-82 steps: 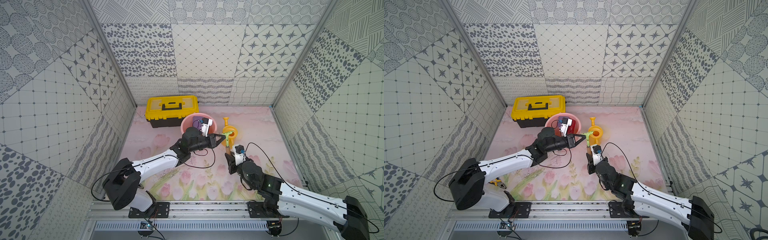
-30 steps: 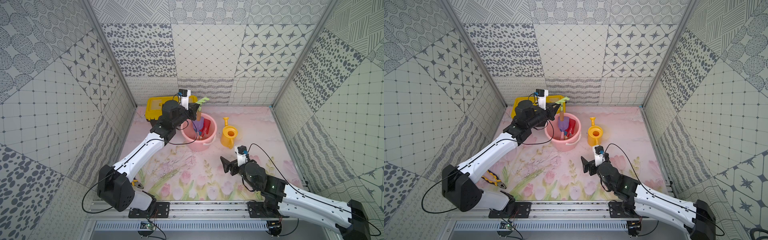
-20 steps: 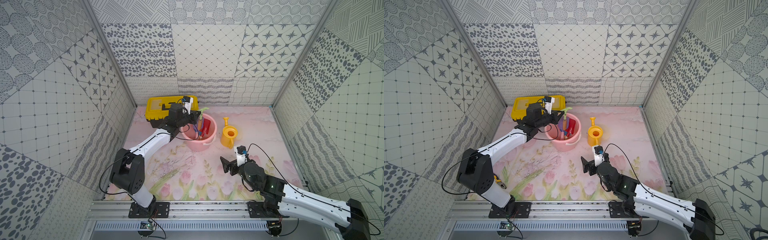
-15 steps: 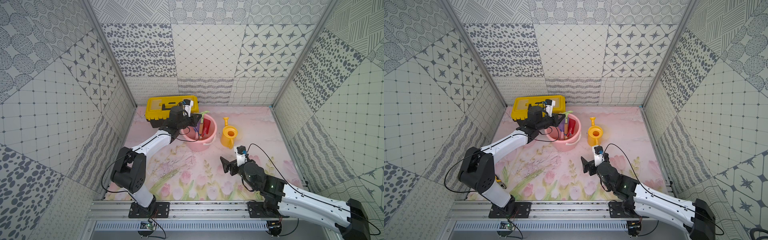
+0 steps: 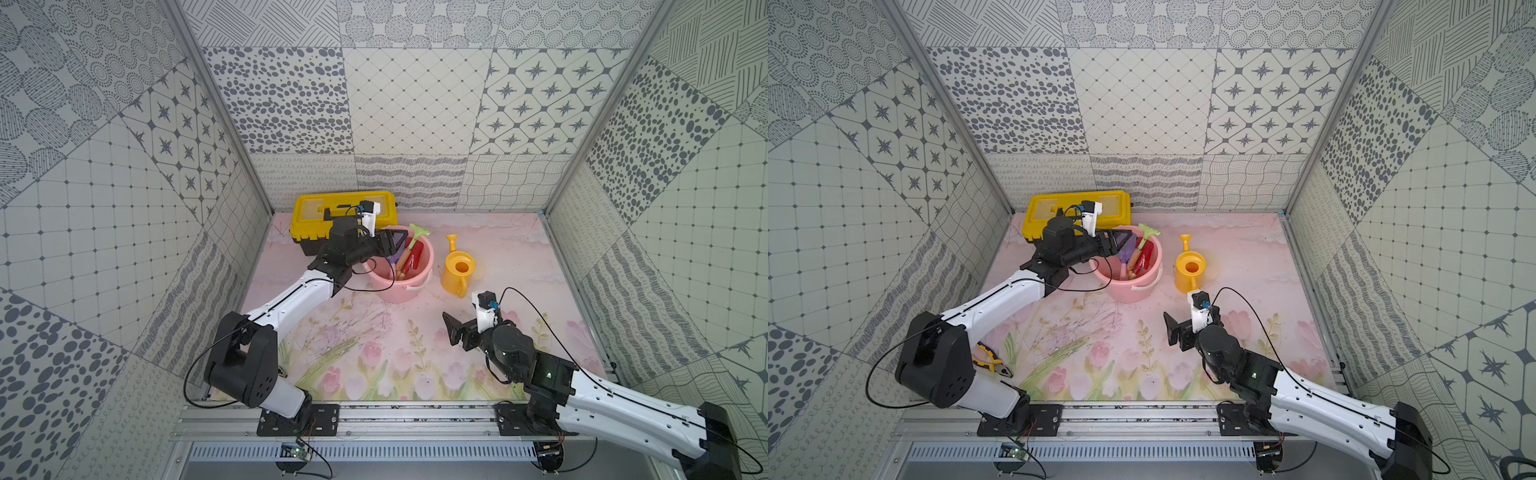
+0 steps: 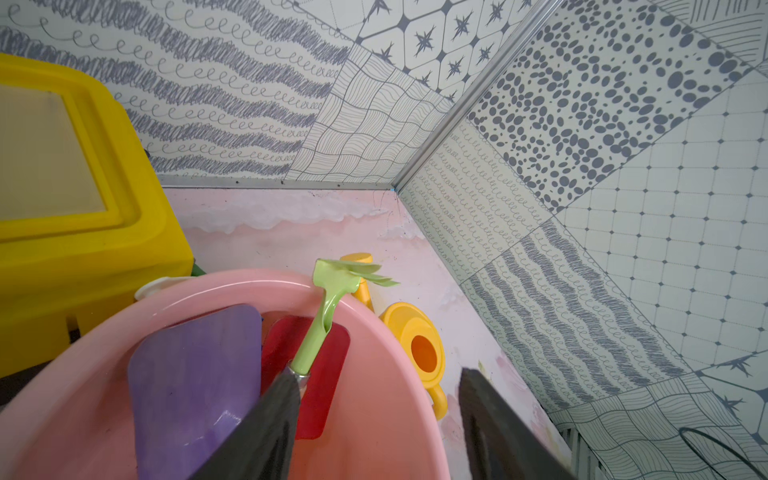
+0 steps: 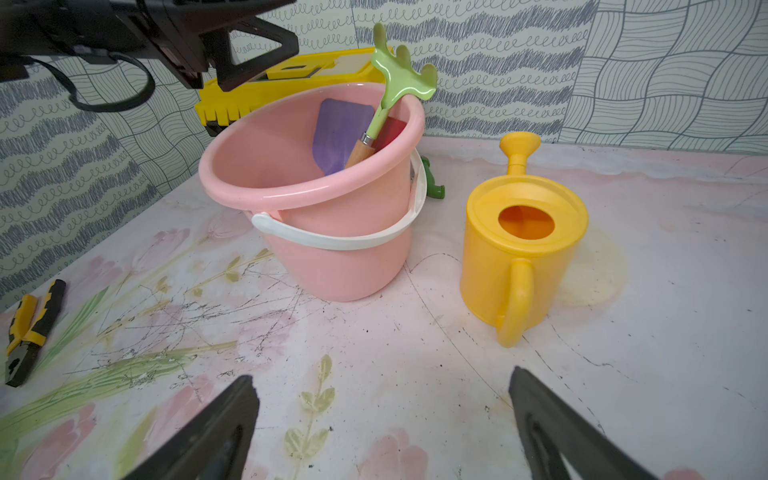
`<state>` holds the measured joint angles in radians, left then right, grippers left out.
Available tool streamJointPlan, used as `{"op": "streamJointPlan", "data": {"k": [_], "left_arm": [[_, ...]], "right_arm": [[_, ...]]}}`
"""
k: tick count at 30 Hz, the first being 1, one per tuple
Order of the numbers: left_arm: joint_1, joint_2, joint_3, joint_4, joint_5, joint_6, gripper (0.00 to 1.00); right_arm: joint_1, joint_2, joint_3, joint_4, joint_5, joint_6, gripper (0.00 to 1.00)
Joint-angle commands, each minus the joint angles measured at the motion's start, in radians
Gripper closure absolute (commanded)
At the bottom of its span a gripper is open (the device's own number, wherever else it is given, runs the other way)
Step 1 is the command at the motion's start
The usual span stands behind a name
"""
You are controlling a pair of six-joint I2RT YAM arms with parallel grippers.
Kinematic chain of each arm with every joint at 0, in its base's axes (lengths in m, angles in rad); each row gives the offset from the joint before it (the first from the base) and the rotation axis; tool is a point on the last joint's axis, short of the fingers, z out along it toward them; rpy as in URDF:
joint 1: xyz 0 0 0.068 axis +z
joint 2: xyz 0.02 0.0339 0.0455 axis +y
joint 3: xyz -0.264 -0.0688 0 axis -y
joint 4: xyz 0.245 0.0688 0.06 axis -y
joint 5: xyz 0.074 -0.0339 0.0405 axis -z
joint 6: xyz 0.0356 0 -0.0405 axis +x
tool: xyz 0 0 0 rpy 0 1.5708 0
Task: Organize the gardening tools
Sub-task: Place the gardening tool in the container, then adjust the gardening tool in the container.
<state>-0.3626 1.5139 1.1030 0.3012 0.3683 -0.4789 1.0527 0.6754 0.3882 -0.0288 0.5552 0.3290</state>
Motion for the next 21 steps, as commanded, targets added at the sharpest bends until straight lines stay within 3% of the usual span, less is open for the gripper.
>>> {"op": "streamJointPlan", "data": {"k": [1,5,10,14,17,21], "left_arm": [[0.009,-0.046,-0.002,-0.039,-0.027,0.033,0.34],[0.008,-0.023,0.054,-0.124,-0.039,0.041,0.34],[0.000,0.051,0.130,-0.197,-0.022,0.049,0.43],[-0.008,0.130,0.206,-0.255,-0.009,0.047,0.45],[-0.047,0.182,0.284,-0.324,-0.124,0.064,0.35],[-0.085,0.226,0.354,-0.375,-0.236,0.048,0.32]], "right_arm": [[0.002,-0.021,-0.002,0.011,0.017,-0.001,0.03],[0.002,-0.019,0.000,0.011,0.017,-0.001,0.03],[0.001,-0.017,-0.001,0.013,0.017,0.001,0.03],[0.003,-0.012,0.000,0.015,0.017,0.002,0.03],[0.002,-0.005,0.000,0.016,0.017,0.001,0.03],[0.001,0.004,0.002,0.018,0.014,0.002,0.03]]}}
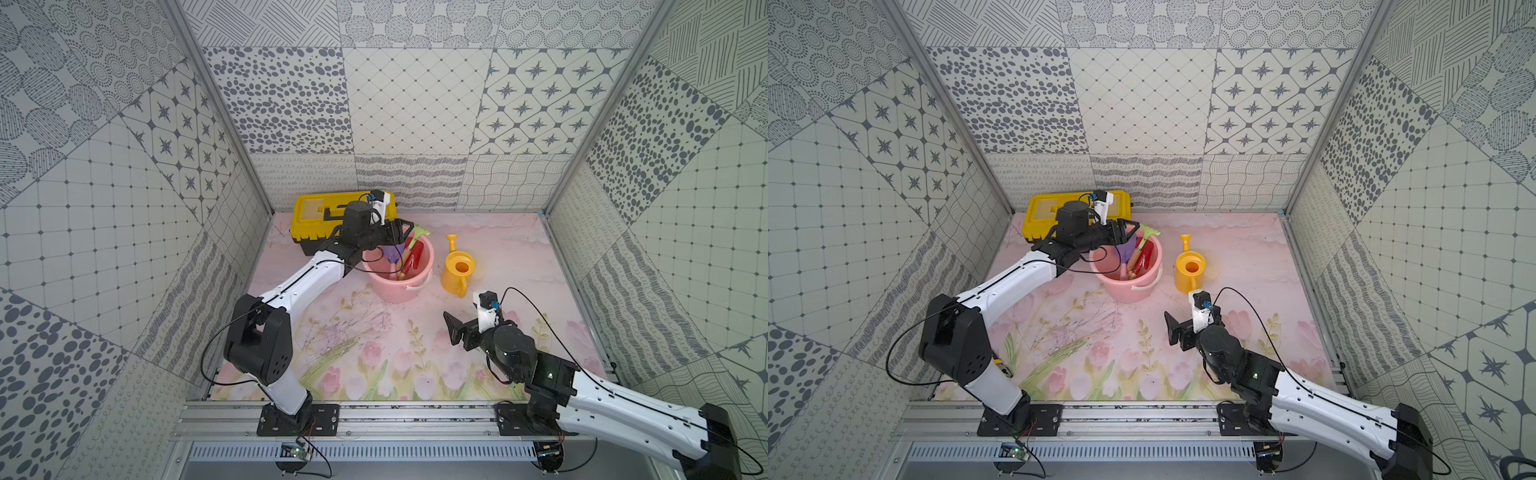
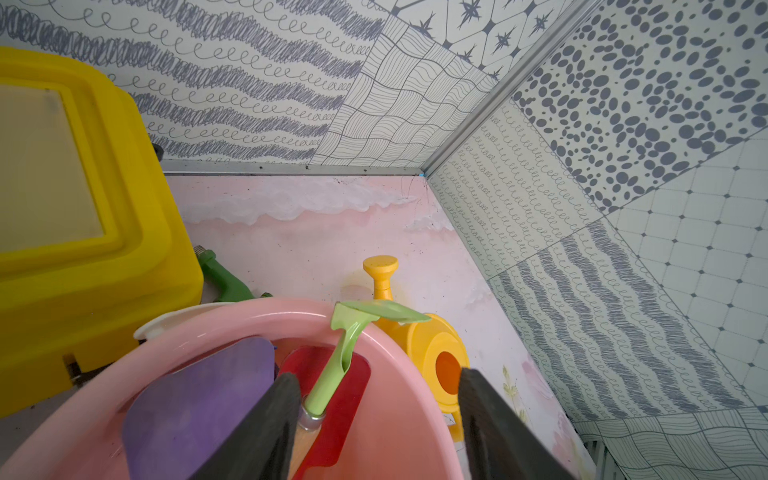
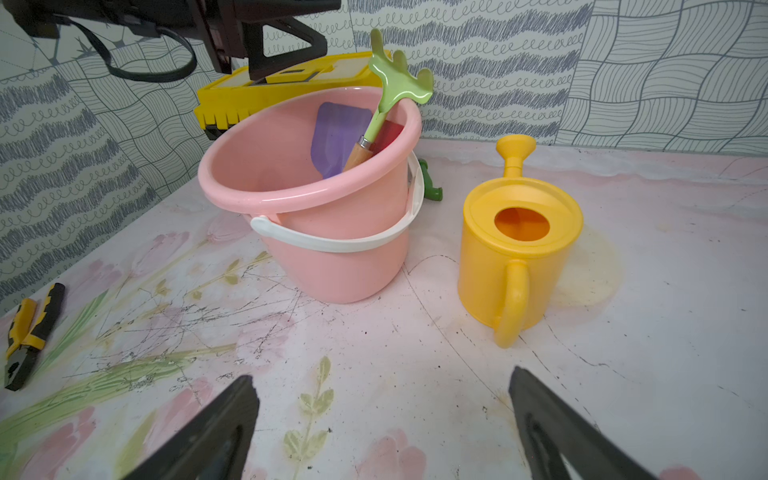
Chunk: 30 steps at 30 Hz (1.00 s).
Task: Organize the gardening tools
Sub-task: Adjust the gardening tool in the container.
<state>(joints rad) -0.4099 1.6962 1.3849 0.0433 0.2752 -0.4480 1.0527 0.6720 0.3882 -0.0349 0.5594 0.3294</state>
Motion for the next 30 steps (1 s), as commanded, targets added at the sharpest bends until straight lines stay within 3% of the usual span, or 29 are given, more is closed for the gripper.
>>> {"op": "streamJointPlan", "data": {"k": [1,8,13,18,21,30], "left_arm": [[-0.045,0.058,0.097,-0.146,-0.168,0.000,0.30],[-0.104,0.183,0.295,-0.334,-0.290,-0.056,0.27],[-0.111,0.252,0.407,-0.477,-0.413,-0.107,0.33],[-0.114,0.197,0.350,-0.508,-0.476,-0.183,0.43],[-0.113,0.147,0.309,-0.497,-0.522,-0.168,0.47],[-0.106,0.108,0.296,-0.496,-0.375,-0.303,0.53]], "right_arm": [[0.001,0.010,0.003,0.026,0.008,0.003,0.03],[0.001,0.029,0.006,0.030,0.005,0.003,0.03],[0.002,0.032,0.006,0.028,0.011,0.003,0.03],[0.003,0.030,0.004,0.033,0.007,0.003,0.03],[0.002,0.032,0.007,0.029,0.004,0.003,0.03],[0.003,0.023,0.005,0.029,0.005,0.003,0.03]]}}
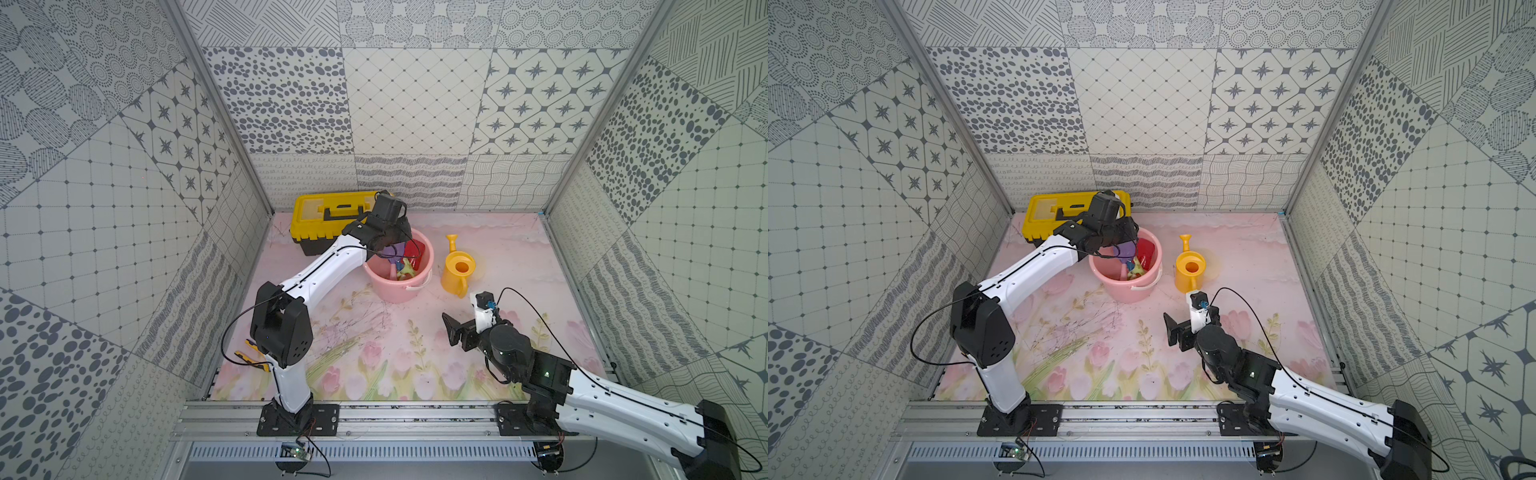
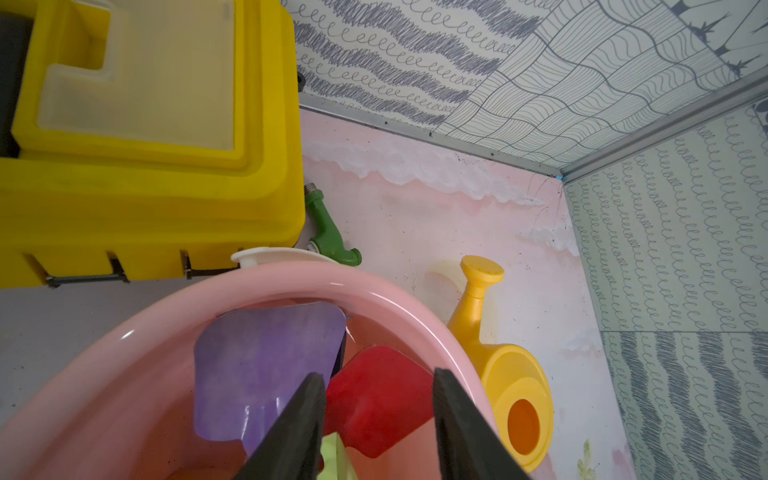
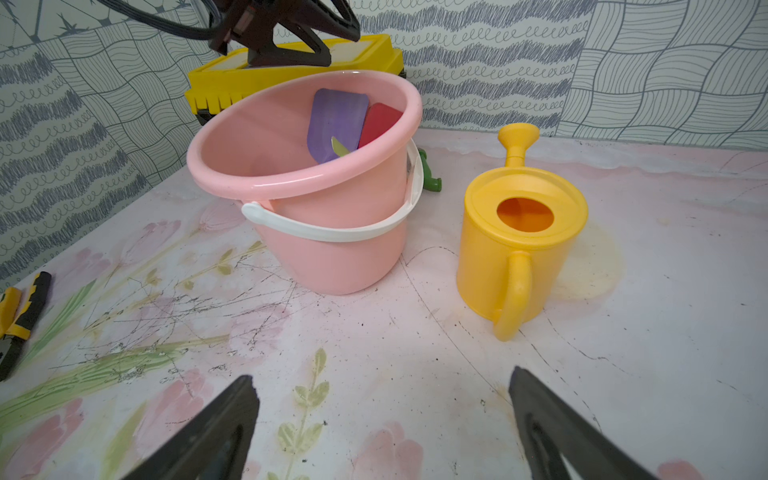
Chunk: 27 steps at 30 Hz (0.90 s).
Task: Organize the gardening tools
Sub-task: Adjust the gardening tool in the container, then reset both arms
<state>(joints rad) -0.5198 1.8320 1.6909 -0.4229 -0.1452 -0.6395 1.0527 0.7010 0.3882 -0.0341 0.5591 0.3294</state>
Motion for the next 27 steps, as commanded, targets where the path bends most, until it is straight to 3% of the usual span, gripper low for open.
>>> {"op": "streamJointPlan", "data": {"k": [1,4,8,12,14,18,21,27], "left_arm": [[0.004,-0.035,-0.013,-0.007,0.057,-0.116,0.53],[0.005,-0.079,-0.055,0.027,0.055,-0.123,0.51],[0.004,-0.207,-0.213,0.109,0.006,-0.107,0.46],[0.004,-0.344,-0.353,0.121,-0.134,-0.060,0.32],[0.009,-0.415,-0.423,0.115,-0.227,-0.040,0.20],[0.047,-0.537,-0.569,0.121,-0.393,0.007,0.03],[0.112,-0.592,-0.648,0.122,-0.454,0.058,0.00],[0.218,-0.566,-0.770,0.245,-0.607,0.293,0.01]], "right_arm": [[0.002,-0.005,0.004,0.028,0.007,0.001,0.03],[0.002,-0.013,0.007,0.023,0.015,-0.001,0.03],[0.002,-0.027,0.003,0.019,0.030,-0.004,0.03],[0.002,-0.045,-0.003,0.013,0.078,-0.004,0.03],[0.002,-0.055,-0.005,0.005,0.119,-0.006,0.03],[-0.003,-0.061,-0.033,0.026,0.262,-0.024,0.03],[-0.042,-0.040,-0.062,0.058,0.342,-0.058,0.03],[-0.241,0.032,-0.028,0.057,0.338,-0.082,0.03]]}}
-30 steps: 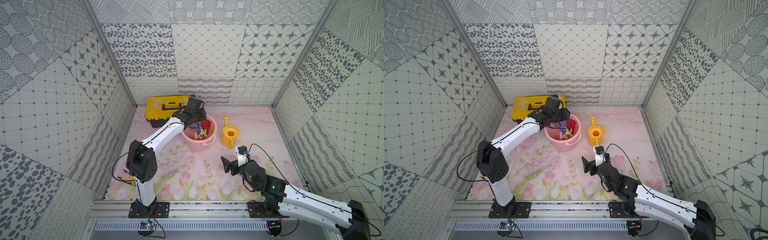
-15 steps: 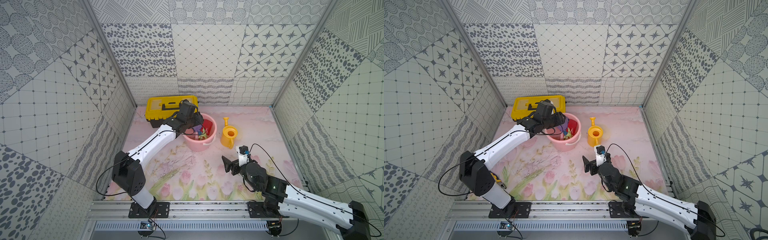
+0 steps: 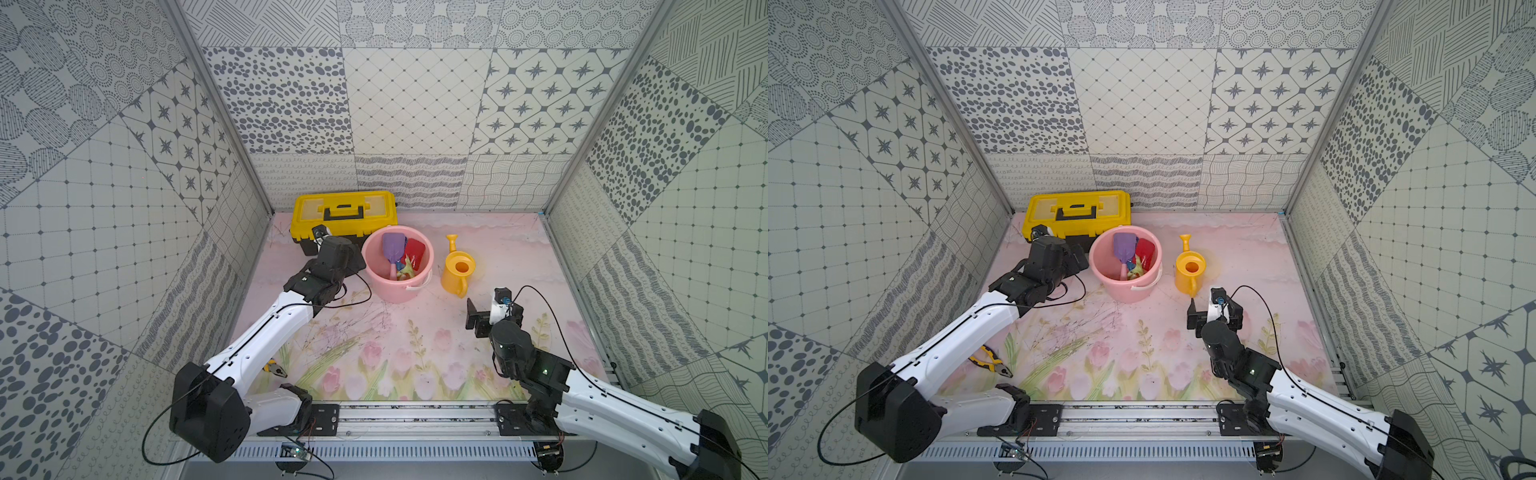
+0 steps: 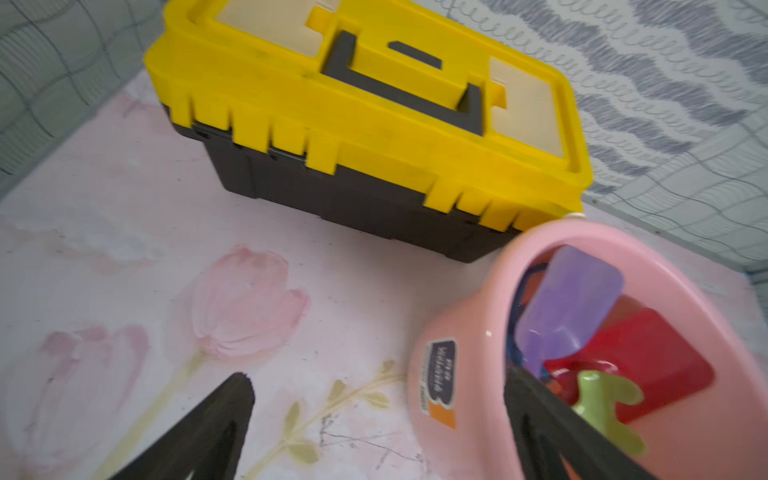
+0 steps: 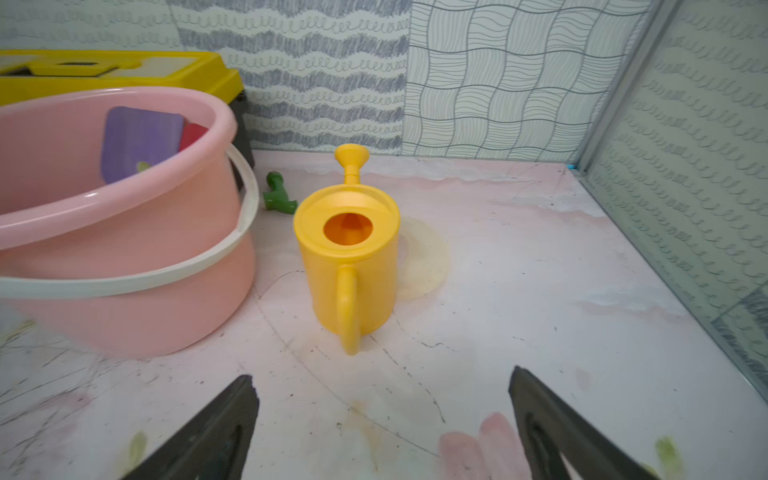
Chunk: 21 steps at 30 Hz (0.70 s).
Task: Organize the gardening tools
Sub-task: Reset both arms
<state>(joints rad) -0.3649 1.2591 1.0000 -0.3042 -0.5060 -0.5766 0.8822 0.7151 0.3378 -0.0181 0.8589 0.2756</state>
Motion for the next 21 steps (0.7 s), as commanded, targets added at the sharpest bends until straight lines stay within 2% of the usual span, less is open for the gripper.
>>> {"op": "streamJointPlan", "data": {"k": [1,6,10,14,16,19,21], "left_arm": [[0.078,0.019,-0.101,0.160,-0.255,0.259,0.01],[0.162,0.079,-0.222,0.313,-0.196,0.300,0.00],[0.185,0.159,-0.290,0.428,-0.181,0.337,0.00],[0.191,0.208,-0.344,0.554,-0.157,0.300,0.01],[0.197,0.234,-0.372,0.624,-0.109,0.308,0.01],[0.203,0.268,-0.381,0.683,-0.087,0.367,0.00],[0.205,0.270,-0.433,0.840,-0.092,0.440,0.01]], "right_arm": [[-0.117,0.036,0.029,0.051,0.016,-0.037,0.03],[-0.329,0.141,0.039,0.170,-0.053,-0.074,0.03],[-0.470,0.293,0.072,0.267,-0.125,-0.175,0.03],[-0.649,0.456,0.049,0.411,-0.309,-0.134,0.03],[-0.700,0.528,0.032,0.516,-0.343,-0.152,0.03],[-0.721,0.586,0.033,0.639,-0.391,-0.223,0.03],[-0.737,0.607,0.009,0.742,-0.444,-0.247,0.03]]}}
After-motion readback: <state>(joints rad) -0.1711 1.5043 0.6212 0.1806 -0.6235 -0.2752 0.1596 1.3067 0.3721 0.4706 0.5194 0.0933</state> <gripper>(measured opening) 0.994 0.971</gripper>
